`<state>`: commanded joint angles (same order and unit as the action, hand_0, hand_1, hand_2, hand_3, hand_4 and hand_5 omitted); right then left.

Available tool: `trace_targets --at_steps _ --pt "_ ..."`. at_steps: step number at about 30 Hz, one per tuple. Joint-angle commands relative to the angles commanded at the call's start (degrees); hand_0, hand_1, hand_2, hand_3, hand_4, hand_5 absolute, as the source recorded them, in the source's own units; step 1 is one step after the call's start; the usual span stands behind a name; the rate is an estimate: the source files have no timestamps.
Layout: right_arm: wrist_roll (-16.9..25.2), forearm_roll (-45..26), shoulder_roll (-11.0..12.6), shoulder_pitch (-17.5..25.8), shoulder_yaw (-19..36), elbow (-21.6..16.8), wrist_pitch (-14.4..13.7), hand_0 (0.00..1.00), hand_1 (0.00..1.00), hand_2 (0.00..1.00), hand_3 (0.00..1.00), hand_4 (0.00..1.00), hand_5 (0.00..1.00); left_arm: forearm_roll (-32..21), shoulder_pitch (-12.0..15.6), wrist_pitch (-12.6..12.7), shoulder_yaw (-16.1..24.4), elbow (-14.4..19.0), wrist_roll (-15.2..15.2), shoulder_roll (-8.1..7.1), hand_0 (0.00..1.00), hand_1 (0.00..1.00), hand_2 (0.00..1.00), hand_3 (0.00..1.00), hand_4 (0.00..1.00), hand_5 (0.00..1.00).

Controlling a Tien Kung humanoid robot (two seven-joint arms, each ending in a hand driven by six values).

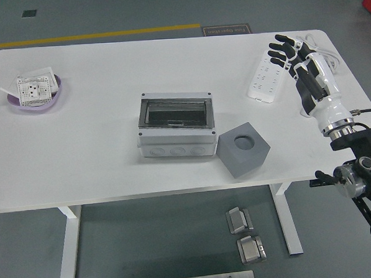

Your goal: Pick up the cylinder from the cube,place it in the box,flap close box

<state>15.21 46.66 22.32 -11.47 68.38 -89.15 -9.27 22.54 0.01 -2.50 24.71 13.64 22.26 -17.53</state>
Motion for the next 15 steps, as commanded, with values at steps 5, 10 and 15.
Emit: trace_targets --at_steps 5,10,15 --pt "2.26 -10.7 0.03 -0.05 -0.12 0.66 4.71 0.754 0.699 0.715 0.737 0.878 0.771 -0.02 -0.04 0.02 0.04 -0.01 -0.03 -0.07 0.776 0.781 0.754 0.867 0.744 0.578" --pt "4.69 -21.42 0.06 -0.3 -1.54 1.93 10.12 0.737 0.687 0.713 0.736 0.885 0.777 -0.12 -0.11 -0.01 -0.1 0.0 -0.03 0.01 0.776 0.781 0.754 0.867 0.744 0.577" --pt "4.12 -30.67 0.2 -0.41 -3.55 2.96 16.64 0.711 0.667 0.703 0.727 0.89 0.801 -0.18 -0.06 0.02 -0.13 0.01 -0.06 0.02 0.776 0.781 0.755 0.867 0.745 0.577"
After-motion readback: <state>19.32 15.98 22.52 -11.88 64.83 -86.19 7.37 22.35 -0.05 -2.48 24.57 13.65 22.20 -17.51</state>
